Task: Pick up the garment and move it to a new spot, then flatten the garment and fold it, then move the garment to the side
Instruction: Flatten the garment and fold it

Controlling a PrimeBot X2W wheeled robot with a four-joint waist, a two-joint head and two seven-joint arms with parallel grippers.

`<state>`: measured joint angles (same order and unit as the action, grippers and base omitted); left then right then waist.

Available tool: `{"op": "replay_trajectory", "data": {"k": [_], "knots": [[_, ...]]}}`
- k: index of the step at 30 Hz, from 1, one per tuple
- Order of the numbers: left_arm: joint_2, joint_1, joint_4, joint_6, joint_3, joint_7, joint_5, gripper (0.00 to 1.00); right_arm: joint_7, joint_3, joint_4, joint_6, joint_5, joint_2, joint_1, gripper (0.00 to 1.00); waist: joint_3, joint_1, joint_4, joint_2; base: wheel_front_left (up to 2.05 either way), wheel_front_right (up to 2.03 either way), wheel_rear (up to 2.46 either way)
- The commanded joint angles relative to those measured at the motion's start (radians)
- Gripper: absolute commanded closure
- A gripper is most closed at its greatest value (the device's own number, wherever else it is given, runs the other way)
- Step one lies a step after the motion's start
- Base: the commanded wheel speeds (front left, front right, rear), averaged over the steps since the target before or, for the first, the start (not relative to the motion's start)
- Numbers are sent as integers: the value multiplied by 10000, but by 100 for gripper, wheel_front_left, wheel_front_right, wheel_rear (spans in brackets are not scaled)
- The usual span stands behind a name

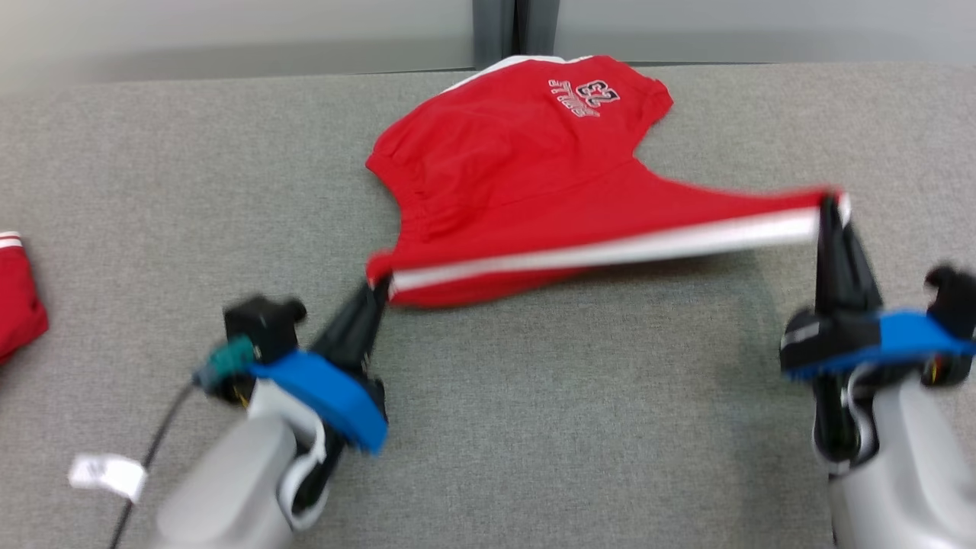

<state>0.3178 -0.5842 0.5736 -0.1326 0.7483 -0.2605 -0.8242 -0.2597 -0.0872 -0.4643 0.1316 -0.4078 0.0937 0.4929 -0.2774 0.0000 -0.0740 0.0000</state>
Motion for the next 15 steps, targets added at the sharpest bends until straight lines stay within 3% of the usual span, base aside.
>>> {"op": "replay_trajectory", "data": {"k": [1, 15], "knots": [[-54, 691, 102, 35, -247, -60, 116, 100, -77, -242, -37, -16, -136, -54, -744, 100, 105, 0, 37, 0, 0, 0, 0], [-914, 4378, -629, 38, -2043, -62, 1541, 100, -81, -362, 558, -20, -434, -314, -4293, 100, 1869, 0, 382, 0, 0, 0, 0]]}}
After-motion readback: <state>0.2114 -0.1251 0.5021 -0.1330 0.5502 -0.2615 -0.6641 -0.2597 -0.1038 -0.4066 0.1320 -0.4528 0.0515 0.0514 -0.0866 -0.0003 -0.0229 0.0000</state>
